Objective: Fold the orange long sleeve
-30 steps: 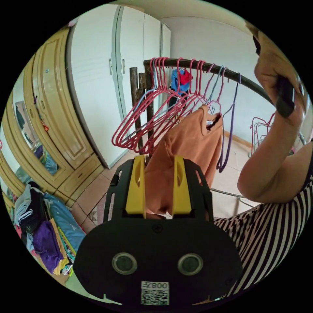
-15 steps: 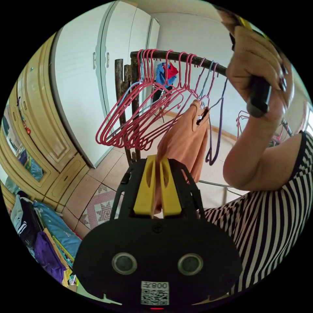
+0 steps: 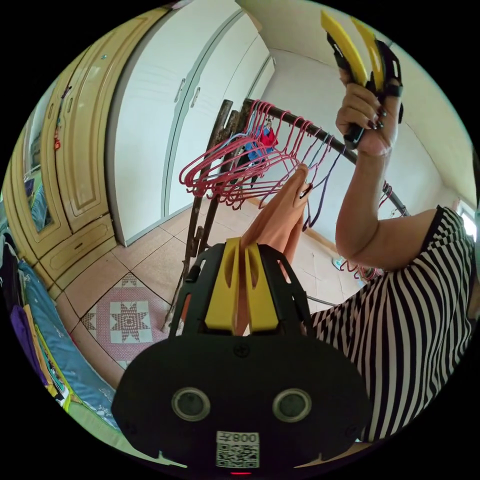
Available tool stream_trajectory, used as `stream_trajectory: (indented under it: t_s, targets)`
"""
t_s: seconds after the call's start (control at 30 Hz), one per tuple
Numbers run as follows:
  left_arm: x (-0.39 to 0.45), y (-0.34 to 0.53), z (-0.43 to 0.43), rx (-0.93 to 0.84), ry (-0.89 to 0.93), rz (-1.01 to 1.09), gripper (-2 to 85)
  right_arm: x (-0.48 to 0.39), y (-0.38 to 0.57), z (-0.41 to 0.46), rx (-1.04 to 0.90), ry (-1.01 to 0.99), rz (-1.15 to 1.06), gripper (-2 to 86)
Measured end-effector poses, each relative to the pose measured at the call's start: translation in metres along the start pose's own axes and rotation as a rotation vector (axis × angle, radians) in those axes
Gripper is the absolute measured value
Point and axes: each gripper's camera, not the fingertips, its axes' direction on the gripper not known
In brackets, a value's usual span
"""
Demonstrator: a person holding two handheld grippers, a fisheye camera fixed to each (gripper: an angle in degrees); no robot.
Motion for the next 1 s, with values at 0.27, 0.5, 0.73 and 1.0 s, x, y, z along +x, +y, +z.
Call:
stream_trajectory:
  t_s: [0.27, 0.5, 0.73, 1.0]
  targets:
    - [-0.020, 0.000, -0.059, 0.079, -0.033, 0.013, 0.9, 0.031, -0.086, 0.077, -0.709, -0.124, -0.052, 8.7]
    - [-0.042, 0.000, -0.098, 0.124, -0.047, 0.031, 0.6, 0.032, -0.098, 0.052, -0.850, -0.018, 0.064, 7.7]
    - [-0.079, 0.012, -0.104, 0.141, -0.024, -0.001, 0.4, 0.003, -0.108, 0.064, -1.000, 0.053, 0.104, 7.9]
    - [-0.131, 0.061, -0.099, 0.204, 0.043, -0.096, 0.5, -0.057, -0.131, 0.098, -1.106, 0.218, 0.025, 5.0]
